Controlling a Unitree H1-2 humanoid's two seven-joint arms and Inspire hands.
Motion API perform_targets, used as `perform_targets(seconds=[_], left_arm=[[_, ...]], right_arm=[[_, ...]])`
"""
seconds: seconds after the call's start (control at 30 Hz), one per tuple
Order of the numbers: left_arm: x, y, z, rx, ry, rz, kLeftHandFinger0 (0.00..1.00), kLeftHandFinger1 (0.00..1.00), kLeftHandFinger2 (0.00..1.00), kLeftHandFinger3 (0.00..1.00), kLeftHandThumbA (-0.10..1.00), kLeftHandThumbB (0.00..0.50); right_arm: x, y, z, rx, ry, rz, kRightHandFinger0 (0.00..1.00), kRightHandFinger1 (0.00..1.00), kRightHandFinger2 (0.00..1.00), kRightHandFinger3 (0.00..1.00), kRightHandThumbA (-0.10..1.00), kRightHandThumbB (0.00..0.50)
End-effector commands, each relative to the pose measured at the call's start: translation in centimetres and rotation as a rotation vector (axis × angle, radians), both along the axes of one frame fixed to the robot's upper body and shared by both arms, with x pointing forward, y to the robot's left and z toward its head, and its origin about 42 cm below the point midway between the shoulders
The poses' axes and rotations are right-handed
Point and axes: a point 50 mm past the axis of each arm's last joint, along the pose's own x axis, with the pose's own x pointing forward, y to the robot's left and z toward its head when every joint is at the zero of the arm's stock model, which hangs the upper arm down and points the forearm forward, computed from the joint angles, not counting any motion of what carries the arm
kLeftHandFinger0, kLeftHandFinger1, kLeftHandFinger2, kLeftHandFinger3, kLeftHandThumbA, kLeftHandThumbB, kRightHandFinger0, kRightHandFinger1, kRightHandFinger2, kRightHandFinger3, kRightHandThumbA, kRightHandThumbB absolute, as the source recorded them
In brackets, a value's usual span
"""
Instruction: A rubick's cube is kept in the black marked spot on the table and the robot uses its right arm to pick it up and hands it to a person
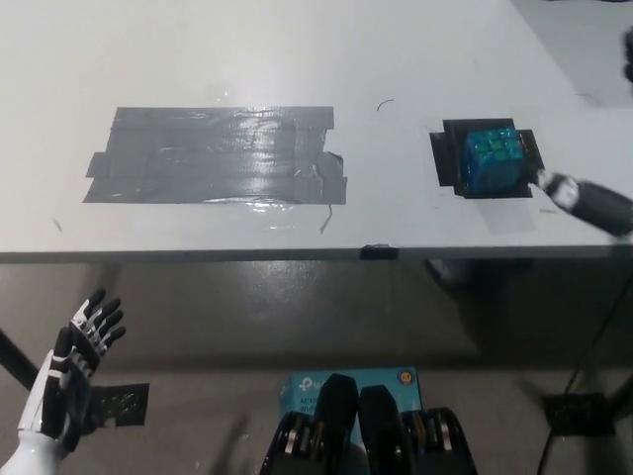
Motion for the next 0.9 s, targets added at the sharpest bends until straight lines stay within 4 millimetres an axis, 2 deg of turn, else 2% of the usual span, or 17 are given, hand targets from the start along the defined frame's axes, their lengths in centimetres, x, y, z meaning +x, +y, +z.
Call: perform_targets(seconds=[0.0,0.03,0.13,0.17,0.37,0.53,0.87], left_arm=[[0.5,0.6,1.1,-0.003,-0.076,0.010,1.00,1.00,1.00,1.00,1.00,0.279],[0.6,0.7,1.1,-0.006,-0.076,0.012,1.00,1.00,1.00,1.00,1.00,0.285],[0.6,0.6,1.2,-0.025,-0.069,0.010,1.00,1.00,1.00,1.00,1.00,0.313],[0.6,0.6,1.2,-0.016,-0.072,0.010,1.00,1.00,1.00,1.00,1.00,0.312],[0.7,0.6,1.5,-0.017,-0.076,0.006,1.00,1.00,1.00,1.00,1.00,0.311],[1.1,0.5,1.7,-0.013,-0.086,-0.002,1.00,1.00,1.00,1.00,1.00,0.302],[1.4,0.6,2.0,-0.012,-0.089,-0.002,1.00,1.00,1.00,1.00,1.00,0.301]], right_arm=[[6.7,1.1,1.3,-0.064,0.206,-0.092,1.00,1.00,1.00,1.00,0.81,0.356],[7.9,1.4,1.0,-0.056,0.242,-0.096,1.00,1.00,1.00,1.00,0.80,0.356],[9.5,1.9,0.5,-0.063,0.284,-0.110,1.00,1.00,1.00,1.00,0.80,0.345],[10.4,2.0,-0.2,-0.058,0.327,-0.116,1.00,1.00,1.00,1.00,0.81,0.351],[13.4,2.2,-2.0,-0.072,0.437,-0.147,1.00,1.00,1.00,1.00,0.81,0.367],[14.5,2.4,-3.0,-0.089,0.483,-0.162,1.00,1.00,1.00,1.00,0.83,0.384],[14.3,1.8,-5.5,-0.079,0.536,-0.179,1.00,1.00,1.00,1.00,0.83,0.404]])
